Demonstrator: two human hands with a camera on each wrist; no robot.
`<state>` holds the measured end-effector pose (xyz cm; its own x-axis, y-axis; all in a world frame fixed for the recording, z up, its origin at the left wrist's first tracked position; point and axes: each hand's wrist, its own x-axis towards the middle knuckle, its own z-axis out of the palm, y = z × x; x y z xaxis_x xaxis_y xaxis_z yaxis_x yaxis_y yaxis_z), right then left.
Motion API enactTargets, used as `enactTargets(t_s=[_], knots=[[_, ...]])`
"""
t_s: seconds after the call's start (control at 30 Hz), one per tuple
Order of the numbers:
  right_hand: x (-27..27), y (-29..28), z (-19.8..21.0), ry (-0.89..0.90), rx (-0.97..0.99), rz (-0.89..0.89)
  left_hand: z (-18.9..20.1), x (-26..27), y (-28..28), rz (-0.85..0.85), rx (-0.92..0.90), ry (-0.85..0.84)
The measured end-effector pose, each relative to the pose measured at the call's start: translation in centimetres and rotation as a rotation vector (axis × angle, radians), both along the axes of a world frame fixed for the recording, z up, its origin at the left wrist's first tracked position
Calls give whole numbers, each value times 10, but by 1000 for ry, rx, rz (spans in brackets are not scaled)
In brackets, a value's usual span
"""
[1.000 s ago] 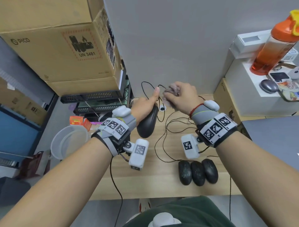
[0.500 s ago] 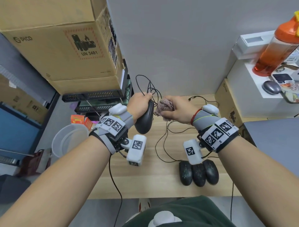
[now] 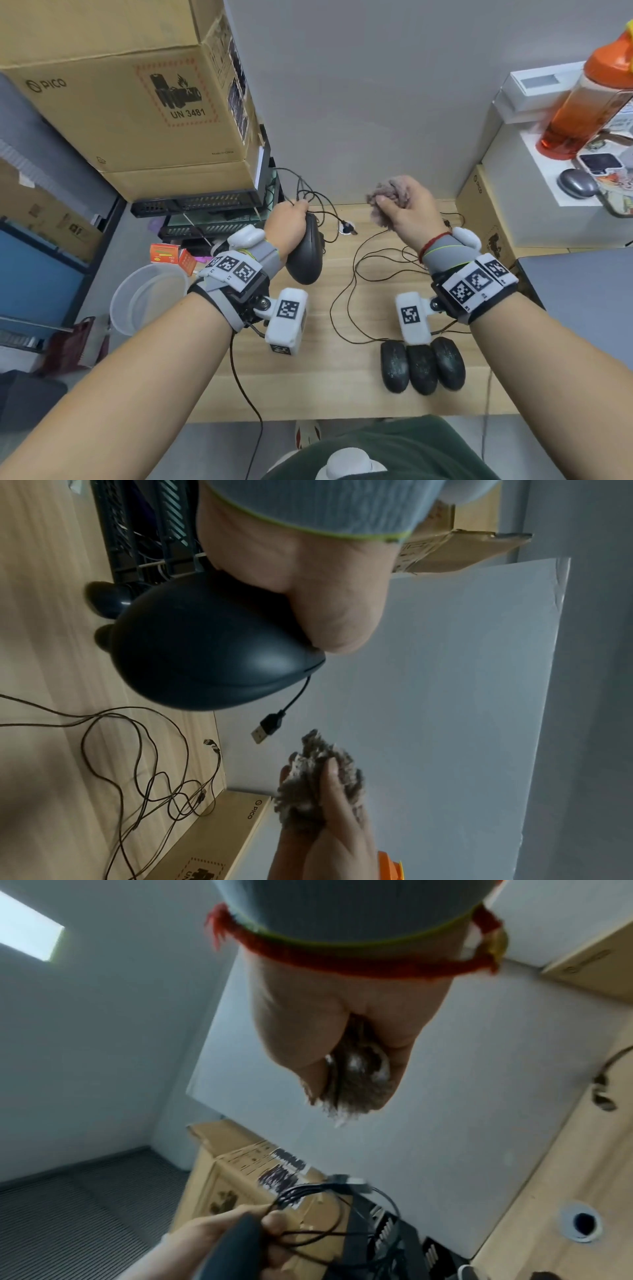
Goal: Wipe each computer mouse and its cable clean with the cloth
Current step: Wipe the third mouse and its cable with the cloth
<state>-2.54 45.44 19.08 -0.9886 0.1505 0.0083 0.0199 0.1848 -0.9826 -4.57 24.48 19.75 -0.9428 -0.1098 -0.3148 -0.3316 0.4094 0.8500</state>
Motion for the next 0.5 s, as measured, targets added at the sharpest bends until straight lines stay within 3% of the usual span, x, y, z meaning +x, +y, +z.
enactTargets(t_s=[0.1,0.23,0.3,0.4,0.5], knots=[[12,-33,22,10,-153,206,-1,2,4,56,45,-31],[24,-65,18,118,149,374,-4,0,8,12,110,-68],[27,-62,9,220,325,392,3,2,2,61,164,-48],[28,-54,4,155,302,468,3,0,-8,158,160,-54],[22,-57,5,88,229,323,-2,6,-1,151,214,-62]])
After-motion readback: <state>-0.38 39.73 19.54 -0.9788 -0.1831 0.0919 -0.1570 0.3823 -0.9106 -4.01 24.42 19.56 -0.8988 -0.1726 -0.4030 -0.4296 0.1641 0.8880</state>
